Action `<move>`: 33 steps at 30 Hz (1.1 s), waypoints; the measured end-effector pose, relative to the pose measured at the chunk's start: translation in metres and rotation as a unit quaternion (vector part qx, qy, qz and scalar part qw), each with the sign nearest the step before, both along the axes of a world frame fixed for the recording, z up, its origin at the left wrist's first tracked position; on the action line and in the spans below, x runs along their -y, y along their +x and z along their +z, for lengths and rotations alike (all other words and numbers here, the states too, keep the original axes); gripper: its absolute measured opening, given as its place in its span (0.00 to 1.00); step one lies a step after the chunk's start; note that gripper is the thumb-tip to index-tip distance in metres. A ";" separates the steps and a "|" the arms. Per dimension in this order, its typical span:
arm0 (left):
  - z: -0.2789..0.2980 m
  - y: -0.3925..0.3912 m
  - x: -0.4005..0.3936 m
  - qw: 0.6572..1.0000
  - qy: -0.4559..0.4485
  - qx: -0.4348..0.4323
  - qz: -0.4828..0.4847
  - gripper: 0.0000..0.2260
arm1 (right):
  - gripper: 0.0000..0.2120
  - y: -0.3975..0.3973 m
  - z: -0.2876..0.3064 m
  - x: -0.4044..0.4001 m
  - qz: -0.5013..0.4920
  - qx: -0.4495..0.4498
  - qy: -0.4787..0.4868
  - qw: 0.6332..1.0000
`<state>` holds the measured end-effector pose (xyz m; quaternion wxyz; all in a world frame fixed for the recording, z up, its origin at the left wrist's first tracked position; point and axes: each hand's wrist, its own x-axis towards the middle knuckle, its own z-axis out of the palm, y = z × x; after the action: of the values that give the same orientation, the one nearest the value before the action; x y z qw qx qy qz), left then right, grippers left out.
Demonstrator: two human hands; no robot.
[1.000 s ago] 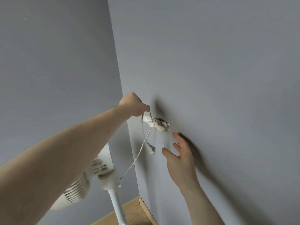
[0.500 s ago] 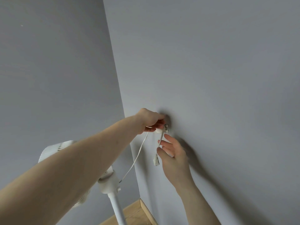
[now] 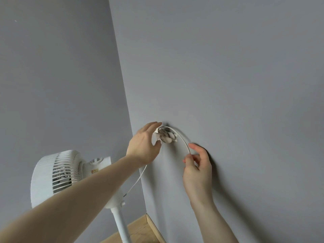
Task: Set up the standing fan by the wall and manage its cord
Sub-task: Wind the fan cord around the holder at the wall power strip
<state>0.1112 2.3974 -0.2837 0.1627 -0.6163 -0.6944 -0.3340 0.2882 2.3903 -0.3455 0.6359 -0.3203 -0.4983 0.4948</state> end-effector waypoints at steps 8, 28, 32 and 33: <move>-0.019 0.001 -0.009 0.999 -0.011 -0.028 -0.036 0.28 | 0.14 0.010 -0.005 0.007 -0.071 0.030 0.026 0.997; -0.021 -0.001 -0.003 0.995 -0.024 -0.081 -0.044 0.33 | 0.26 -0.021 -0.032 0.018 0.021 0.228 -0.016 0.973; -0.015 -0.006 -0.001 0.991 -0.030 -0.116 -0.063 0.37 | 0.28 -0.033 -0.032 0.015 0.039 0.226 -0.017 0.973; -0.014 -0.010 -0.001 0.990 -0.031 -0.118 -0.067 0.39 | 0.29 -0.038 -0.033 0.013 0.043 0.222 -0.017 0.974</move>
<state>0.1012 2.3985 -0.2975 0.2016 -0.7016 -0.6371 -0.2472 0.2506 2.3769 -0.3781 0.4822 -0.4112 -0.6315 0.4467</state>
